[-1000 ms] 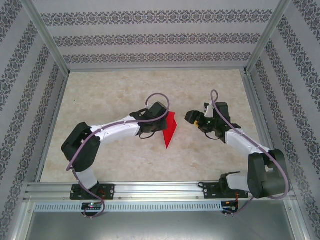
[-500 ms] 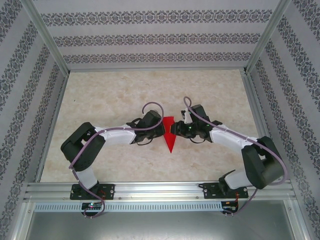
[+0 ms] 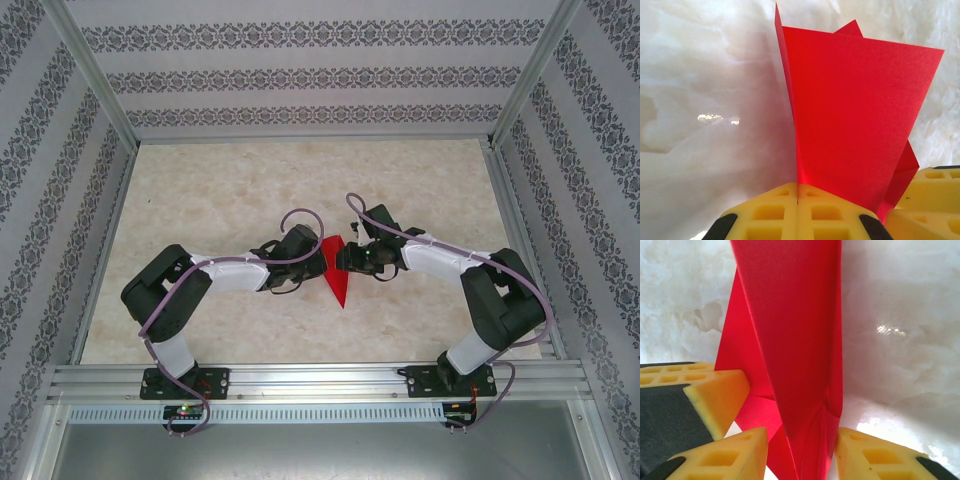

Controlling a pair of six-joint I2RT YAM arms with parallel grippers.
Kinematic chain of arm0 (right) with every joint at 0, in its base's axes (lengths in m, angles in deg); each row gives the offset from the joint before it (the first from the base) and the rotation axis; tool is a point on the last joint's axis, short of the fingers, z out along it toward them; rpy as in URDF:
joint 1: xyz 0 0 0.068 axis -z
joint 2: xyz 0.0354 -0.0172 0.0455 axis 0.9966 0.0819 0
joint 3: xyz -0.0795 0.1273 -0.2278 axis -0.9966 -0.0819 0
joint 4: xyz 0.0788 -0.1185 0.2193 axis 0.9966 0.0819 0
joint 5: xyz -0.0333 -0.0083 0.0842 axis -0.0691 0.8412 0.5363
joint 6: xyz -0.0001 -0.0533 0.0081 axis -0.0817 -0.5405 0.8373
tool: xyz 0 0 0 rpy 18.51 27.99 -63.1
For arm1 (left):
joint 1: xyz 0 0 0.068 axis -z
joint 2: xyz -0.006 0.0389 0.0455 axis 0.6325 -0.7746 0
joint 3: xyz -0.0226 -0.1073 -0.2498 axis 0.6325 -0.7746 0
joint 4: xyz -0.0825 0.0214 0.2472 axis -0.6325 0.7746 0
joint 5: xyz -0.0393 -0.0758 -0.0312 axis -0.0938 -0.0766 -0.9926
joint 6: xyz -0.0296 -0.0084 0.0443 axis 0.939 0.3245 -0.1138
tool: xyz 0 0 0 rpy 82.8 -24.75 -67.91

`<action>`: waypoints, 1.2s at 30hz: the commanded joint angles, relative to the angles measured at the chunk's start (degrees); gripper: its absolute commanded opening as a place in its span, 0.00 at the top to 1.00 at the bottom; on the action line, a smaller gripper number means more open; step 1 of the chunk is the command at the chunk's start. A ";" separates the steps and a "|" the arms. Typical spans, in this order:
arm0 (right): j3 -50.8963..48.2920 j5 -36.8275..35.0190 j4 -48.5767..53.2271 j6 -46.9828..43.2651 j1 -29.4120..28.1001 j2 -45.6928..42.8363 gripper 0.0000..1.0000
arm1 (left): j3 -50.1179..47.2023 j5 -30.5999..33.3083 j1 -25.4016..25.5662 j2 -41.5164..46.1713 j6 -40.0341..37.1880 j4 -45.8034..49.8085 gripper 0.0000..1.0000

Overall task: Fold a paper plane with a square sheet of paper (pick it up from the middle)
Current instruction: Turn over a paper plane at the center of the table, then move the paper plane to the center of the table.

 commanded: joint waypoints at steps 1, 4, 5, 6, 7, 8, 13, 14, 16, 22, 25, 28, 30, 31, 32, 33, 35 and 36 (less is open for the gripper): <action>0.53 -2.06 1.91 -1.38 -0.76 -1.24 0.61 | -0.14 -0.51 -0.76 0.82 0.65 -2.80 1.00; 0.60 -3.71 3.25 -1.12 -0.80 -4.63 0.59 | 0.01 -0.34 -0.76 0.73 0.56 -2.38 1.00; 0.37 -3.48 3.10 -1.01 -0.81 -5.81 0.58 | 0.02 -0.34 -0.76 0.67 0.55 -2.38 1.00; -0.02 -2.84 2.72 -0.75 -0.83 -6.88 0.57 | 0.01 -0.30 -0.74 0.56 0.55 -2.34 1.00; -0.22 -2.13 2.26 -0.40 -0.90 -7.41 0.57 | 0.06 -0.37 -0.76 0.51 0.56 -2.23 1.00; -0.57 -0.87 1.70 0.00 -0.96 -7.56 0.57 | 0.08 -0.36 -0.76 0.45 0.56 -2.41 1.00; -1.53 0.80 0.05 1.82 -1.94 -4.51 0.61 | 0.21 -0.51 -0.75 0.12 0.89 -2.64 1.00; -1.51 0.85 -0.08 2.06 -2.12 -3.78 0.61 | 0.06 -0.59 -0.76 0.11 1.00 -2.85 1.00; -1.51 1.21 -0.58 2.22 -2.31 -2.61 0.61 | 0.07 -0.74 -0.76 0.12 1.00 -2.90 1.00; -1.42 1.42 -1.24 2.38 -2.47 0.62 0.61 | -0.05 -0.83 -0.76 0.03 1.08 -2.90 1.00; -1.42 1.59 -1.27 2.22 -2.56 1.76 0.58 | -0.05 -0.75 -0.76 0.03 1.08 -2.90 1.00; -1.59 1.85 -1.65 2.26 -2.71 2.21 0.55 | -0.12 -0.77 -0.76 -0.06 1.04 -2.97 1.00; -1.70 2.17 -1.99 2.07 -2.83 2.09 0.53 | -0.11 -0.76 -0.76 -0.15 1.06 -2.97 1.00; -1.74 2.45 -2.27 1.97 -2.98 2.07 0.52 | -0.13 -0.78 -0.76 -0.23 1.08 -2.99 1.00; -1.91 2.87 -2.60 1.79 -3.13 1.87 0.50 | -0.10 -0.82 -0.76 -0.23 1.08 -2.99 1.00; -2.02 3.06 -2.82 1.79 -3.29 1.71 0.49 | -0.06 -0.77 -0.76 -0.32 1.04 -2.99 1.00; -2.36 3.37 -3.24 1.51 -3.62 1.35 0.46 | 0.04 -0.79 -0.76 -0.36 0.89 -2.91 1.00; -2.63 3.61 -3.41 1.44 -3.67 1.20 0.44 | 0.08 -0.76 -0.77 -0.41 0.91 -2.90 1.00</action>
